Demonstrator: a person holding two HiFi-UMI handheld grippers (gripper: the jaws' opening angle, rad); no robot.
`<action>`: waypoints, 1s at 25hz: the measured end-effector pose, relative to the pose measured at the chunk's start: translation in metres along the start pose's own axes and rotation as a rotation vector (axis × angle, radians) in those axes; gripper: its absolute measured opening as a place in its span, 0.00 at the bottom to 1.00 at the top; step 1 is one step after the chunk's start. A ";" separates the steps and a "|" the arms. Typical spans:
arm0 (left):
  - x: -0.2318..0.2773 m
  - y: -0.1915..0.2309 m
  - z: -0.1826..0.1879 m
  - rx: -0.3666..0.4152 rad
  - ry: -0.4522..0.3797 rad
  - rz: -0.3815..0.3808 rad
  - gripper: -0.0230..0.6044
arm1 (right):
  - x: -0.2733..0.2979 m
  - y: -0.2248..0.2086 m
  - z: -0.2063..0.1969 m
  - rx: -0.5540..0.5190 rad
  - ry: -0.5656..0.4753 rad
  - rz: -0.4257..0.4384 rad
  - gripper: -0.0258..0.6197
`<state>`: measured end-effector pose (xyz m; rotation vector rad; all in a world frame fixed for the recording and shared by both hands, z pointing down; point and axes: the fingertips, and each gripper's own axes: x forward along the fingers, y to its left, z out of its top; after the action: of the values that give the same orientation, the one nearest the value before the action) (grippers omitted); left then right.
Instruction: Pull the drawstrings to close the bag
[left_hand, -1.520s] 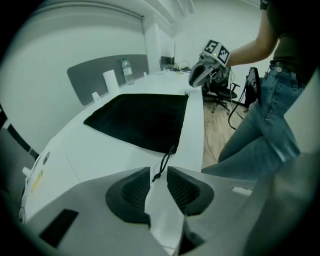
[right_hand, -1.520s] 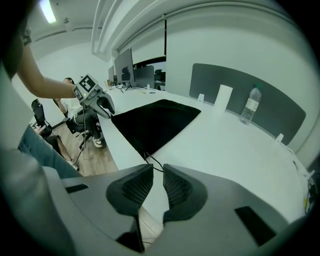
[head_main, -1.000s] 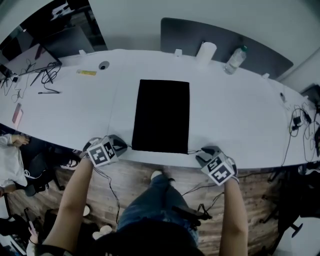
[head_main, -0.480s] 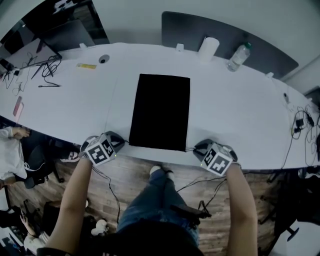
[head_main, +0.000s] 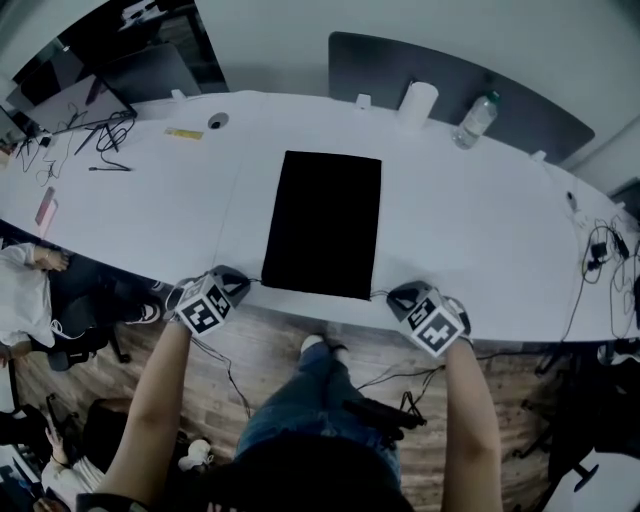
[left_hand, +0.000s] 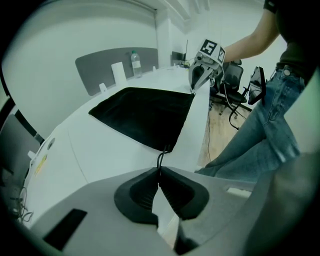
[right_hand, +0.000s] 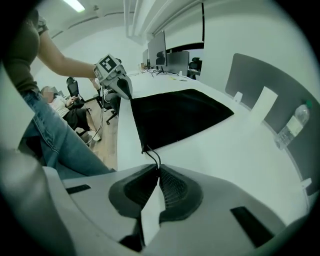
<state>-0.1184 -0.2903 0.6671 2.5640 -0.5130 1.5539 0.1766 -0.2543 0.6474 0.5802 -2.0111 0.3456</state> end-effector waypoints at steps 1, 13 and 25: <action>-0.003 0.000 0.001 0.002 -0.010 0.016 0.06 | -0.003 0.000 0.001 -0.002 -0.005 -0.014 0.05; -0.052 0.030 0.032 -0.019 -0.136 0.200 0.06 | -0.045 -0.020 0.021 0.123 -0.106 -0.216 0.05; -0.089 0.061 0.058 -0.045 -0.219 0.324 0.06 | -0.090 -0.055 0.042 0.170 -0.217 -0.363 0.05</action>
<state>-0.1278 -0.3418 0.5564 2.7371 -1.0193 1.3248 0.2117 -0.2978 0.5481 1.1112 -2.0399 0.2404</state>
